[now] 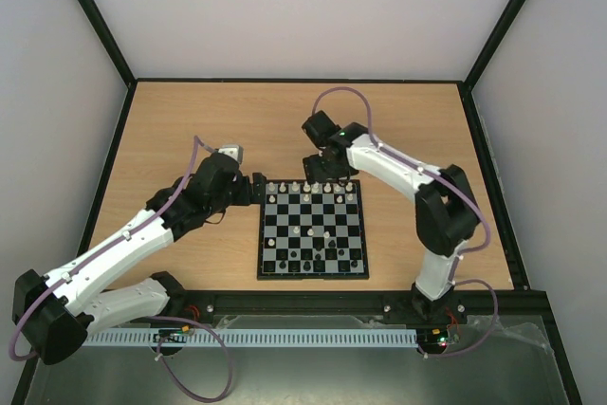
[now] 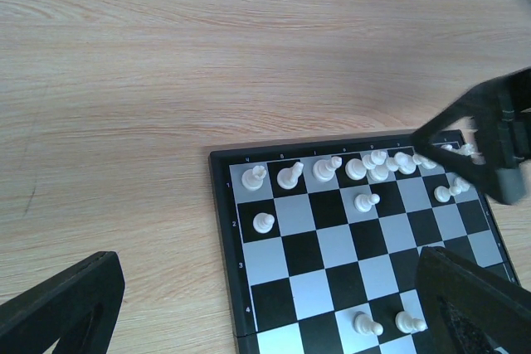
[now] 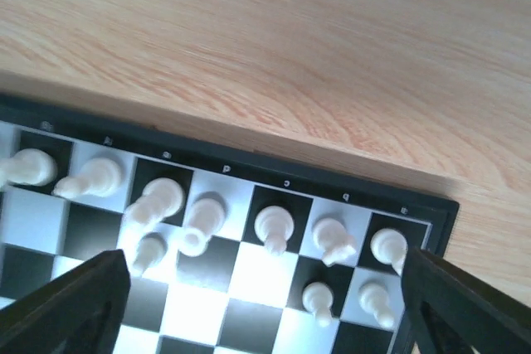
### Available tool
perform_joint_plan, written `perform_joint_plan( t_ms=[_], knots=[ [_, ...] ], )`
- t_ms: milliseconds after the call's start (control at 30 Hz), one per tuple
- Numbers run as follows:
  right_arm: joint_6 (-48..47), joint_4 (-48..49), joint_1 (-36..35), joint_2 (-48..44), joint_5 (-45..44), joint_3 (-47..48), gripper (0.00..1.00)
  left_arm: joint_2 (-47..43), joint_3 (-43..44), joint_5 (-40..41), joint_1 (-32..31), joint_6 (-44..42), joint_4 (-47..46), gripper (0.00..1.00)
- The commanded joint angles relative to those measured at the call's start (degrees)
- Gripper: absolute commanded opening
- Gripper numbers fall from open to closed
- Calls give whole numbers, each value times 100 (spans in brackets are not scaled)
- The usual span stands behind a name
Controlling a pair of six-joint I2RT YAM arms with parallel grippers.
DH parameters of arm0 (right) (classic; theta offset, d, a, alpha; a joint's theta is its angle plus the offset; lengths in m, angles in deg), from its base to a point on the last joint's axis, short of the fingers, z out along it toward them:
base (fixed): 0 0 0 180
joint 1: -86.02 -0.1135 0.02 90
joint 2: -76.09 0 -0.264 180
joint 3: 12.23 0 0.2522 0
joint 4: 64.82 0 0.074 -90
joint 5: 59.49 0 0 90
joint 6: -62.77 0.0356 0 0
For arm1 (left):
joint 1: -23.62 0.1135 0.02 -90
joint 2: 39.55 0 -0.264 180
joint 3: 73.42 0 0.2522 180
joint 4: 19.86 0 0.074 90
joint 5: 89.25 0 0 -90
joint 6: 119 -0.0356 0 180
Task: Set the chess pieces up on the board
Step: Place the chess piece on the chessboard, then pick up the chess piece from the chessboard.
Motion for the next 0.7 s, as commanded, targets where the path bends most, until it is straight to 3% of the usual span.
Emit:
perform_joint_plan(
  t_ms=[0, 500, 667],
  knots=[
    [10, -73, 0, -778, 119, -191, 100, 2, 14, -22, 28, 11, 13, 99],
    [450, -174, -822, -2385, 647, -1538, 99, -167, 239, -35, 28, 89, 281, 99],
    [941, -218, -1350, -2624, 576, -2051, 85, -170, 137, -207, 20, 148, 283, 99]
  ],
)
